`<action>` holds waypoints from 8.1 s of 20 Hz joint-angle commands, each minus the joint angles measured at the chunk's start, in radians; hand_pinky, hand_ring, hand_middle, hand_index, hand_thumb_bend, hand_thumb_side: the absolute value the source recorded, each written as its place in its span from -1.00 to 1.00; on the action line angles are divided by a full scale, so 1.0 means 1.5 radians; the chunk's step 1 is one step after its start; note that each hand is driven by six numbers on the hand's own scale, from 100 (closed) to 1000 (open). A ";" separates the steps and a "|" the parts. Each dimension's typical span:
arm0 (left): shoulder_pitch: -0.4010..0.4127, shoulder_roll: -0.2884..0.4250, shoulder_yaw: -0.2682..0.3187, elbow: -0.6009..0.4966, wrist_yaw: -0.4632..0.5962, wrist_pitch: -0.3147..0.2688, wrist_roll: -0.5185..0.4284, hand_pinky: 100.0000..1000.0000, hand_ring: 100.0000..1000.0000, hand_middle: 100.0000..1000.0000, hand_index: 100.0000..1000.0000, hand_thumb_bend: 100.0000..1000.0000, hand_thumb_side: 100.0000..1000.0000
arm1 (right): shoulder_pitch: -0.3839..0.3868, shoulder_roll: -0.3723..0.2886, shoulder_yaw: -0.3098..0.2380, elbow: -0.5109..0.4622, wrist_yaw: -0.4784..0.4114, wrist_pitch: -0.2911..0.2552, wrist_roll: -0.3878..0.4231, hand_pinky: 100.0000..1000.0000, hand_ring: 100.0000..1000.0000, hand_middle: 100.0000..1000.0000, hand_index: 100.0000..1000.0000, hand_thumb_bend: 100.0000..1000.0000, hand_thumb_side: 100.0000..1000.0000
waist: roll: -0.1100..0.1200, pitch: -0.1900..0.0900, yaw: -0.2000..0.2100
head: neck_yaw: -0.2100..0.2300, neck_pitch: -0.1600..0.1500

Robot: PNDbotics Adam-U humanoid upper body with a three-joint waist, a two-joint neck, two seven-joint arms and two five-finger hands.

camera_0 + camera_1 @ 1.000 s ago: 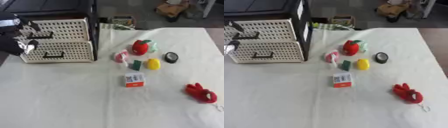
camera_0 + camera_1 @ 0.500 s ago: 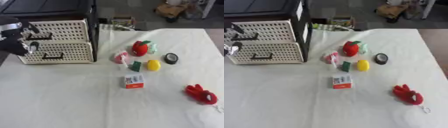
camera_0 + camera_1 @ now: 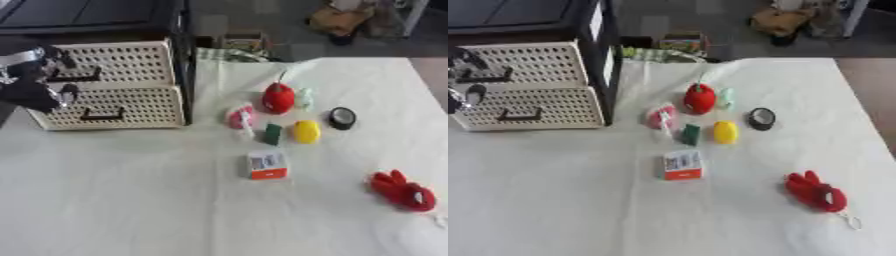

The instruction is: Pick up objects from table and place into drawer.

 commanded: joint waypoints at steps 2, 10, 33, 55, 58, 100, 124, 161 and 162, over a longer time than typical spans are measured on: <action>-0.014 0.009 0.001 0.008 -0.010 0.001 -0.009 -1.00 -1.00 -1.00 0.76 -0.99 -0.32 | -0.009 -0.012 -0.003 -0.011 0.006 -0.001 0.002 0.61 0.15 0.18 0.60 -1.00 0.63 | -0.001 -0.008 -0.001 | 0.004 -0.012; -0.015 0.003 -0.006 0.022 -0.028 -0.013 -0.024 -1.00 -1.00 -1.00 0.74 -0.99 -0.32 | -0.007 -0.007 -0.004 -0.011 0.006 0.000 0.003 0.61 0.15 0.17 0.60 -1.00 0.63 | -0.003 -0.002 -0.003 | 0.006 -0.016; 0.029 0.040 0.002 -0.031 -0.037 -0.021 -0.018 -1.00 -1.00 -1.00 0.63 -0.99 -0.32 | -0.004 -0.004 -0.005 -0.011 0.004 0.002 0.003 0.62 0.15 0.17 0.60 -1.00 0.63 | -0.006 -0.011 0.006 | 0.007 -0.010; 0.152 0.111 0.027 -0.193 -0.015 0.001 0.014 -1.00 -1.00 -1.00 0.62 -0.99 -0.32 | -0.002 -0.002 -0.008 -0.011 0.004 0.001 -0.001 0.62 0.16 0.18 0.60 -1.00 0.64 | -0.012 -0.015 0.012 | -0.004 -0.006; 0.165 0.119 0.030 -0.211 -0.013 0.006 0.019 -1.00 -1.00 -1.00 0.62 -0.99 -0.32 | -0.002 -0.002 -0.008 -0.011 0.003 0.001 -0.001 0.62 0.16 0.18 0.60 -1.00 0.64 | -0.014 -0.016 0.013 | -0.005 -0.005; 0.288 0.149 0.057 -0.221 -0.001 -0.078 0.131 -1.00 -1.00 -1.00 0.56 -0.99 -0.32 | 0.002 0.003 -0.014 -0.011 0.004 0.004 -0.014 0.62 0.16 0.18 0.59 -1.00 0.64 | -0.026 -0.024 0.023 | -0.009 -0.006; 0.275 0.140 0.060 -0.221 0.068 -0.077 0.220 -1.00 -1.00 -1.00 0.16 -0.99 -0.32 | 0.005 0.007 -0.016 -0.011 0.004 0.007 -0.018 0.62 0.16 0.18 0.59 -1.00 0.64 | -0.026 -0.027 0.023 | -0.008 -0.005; 0.241 0.116 0.140 -0.221 0.096 -0.150 0.318 -1.00 -1.00 -1.00 0.54 -0.99 -0.32 | 0.011 0.008 -0.021 -0.011 0.003 0.010 -0.021 0.62 0.16 0.17 0.59 -1.00 0.65 | -0.031 -0.029 0.033 | -0.021 -0.003; 0.241 0.114 0.143 -0.221 0.103 -0.152 0.322 -1.00 -1.00 -1.00 0.52 -0.99 -0.32 | 0.011 0.008 -0.021 -0.011 0.004 0.010 -0.021 0.62 0.16 0.17 0.59 -1.00 0.65 | -0.031 -0.029 0.033 | -0.022 -0.002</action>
